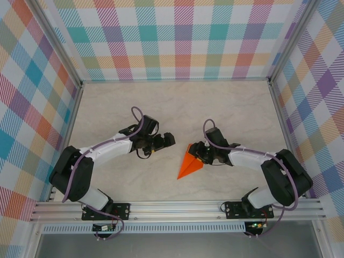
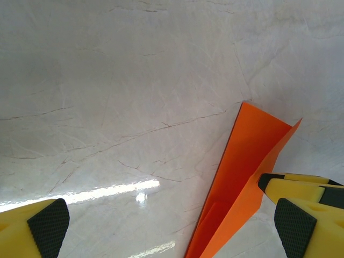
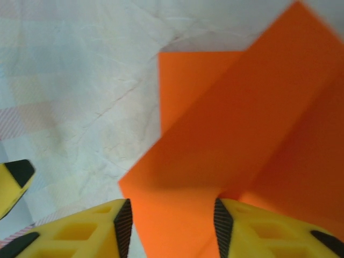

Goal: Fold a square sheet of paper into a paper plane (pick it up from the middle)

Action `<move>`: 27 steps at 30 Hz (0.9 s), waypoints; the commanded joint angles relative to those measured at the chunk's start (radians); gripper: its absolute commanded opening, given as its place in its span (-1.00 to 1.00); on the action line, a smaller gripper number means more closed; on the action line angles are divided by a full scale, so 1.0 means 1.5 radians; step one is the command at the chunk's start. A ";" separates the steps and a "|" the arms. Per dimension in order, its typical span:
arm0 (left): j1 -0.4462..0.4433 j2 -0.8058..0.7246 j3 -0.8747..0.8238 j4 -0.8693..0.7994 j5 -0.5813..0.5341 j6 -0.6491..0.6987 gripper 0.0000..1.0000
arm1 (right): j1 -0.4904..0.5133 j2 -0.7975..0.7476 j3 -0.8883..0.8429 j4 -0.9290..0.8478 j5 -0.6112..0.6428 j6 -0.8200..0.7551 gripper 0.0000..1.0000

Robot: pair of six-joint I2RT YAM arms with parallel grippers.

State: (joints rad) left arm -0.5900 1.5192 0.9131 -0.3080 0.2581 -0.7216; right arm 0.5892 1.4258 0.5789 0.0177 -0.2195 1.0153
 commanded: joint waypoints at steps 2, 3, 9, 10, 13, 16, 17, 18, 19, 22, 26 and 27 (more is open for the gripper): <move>0.011 0.003 -0.005 0.000 0.012 0.004 1.00 | 0.001 -0.050 -0.010 -0.081 0.076 0.010 0.07; 0.011 0.003 -0.005 0.000 0.011 0.005 1.00 | 0.001 -0.052 -0.012 -0.085 0.080 0.012 0.08; 0.011 0.003 -0.001 -0.005 0.009 0.007 1.00 | 0.001 -0.001 0.000 -0.011 0.007 -0.004 0.00; 0.011 0.002 -0.001 -0.005 0.010 0.008 1.00 | 0.001 0.010 0.004 0.004 -0.007 -0.006 -0.04; 0.011 -0.003 -0.001 -0.007 0.009 0.009 1.00 | 0.003 0.029 0.004 0.054 -0.044 -0.008 -0.17; 0.011 -0.006 0.001 -0.010 0.008 0.009 1.00 | 0.005 0.029 -0.014 0.111 -0.065 0.001 -0.28; 0.012 -0.006 0.001 -0.010 0.010 0.007 1.00 | 0.005 0.028 -0.019 0.123 -0.066 0.005 -0.31; 0.013 -0.008 0.002 -0.008 0.015 0.005 1.00 | 0.005 0.029 -0.022 0.129 -0.066 0.007 -0.33; 0.014 -0.006 0.002 -0.006 0.022 0.003 1.00 | 0.005 0.030 -0.022 0.129 -0.066 0.008 -0.35; 0.018 -0.007 0.003 -0.003 0.040 -0.001 1.00 | 0.005 0.039 -0.023 0.136 -0.067 0.013 -0.42; 0.025 -0.012 0.001 0.003 0.062 -0.007 1.00 | 0.005 0.057 -0.022 0.147 -0.066 0.020 -0.55; 0.027 -0.013 0.000 0.005 0.068 -0.010 1.00 | 0.005 0.062 -0.022 0.152 -0.066 0.022 -0.58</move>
State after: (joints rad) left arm -0.5720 1.5192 0.9131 -0.3080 0.3164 -0.7204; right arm 0.5903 1.4990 0.5594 0.1974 -0.3012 1.0351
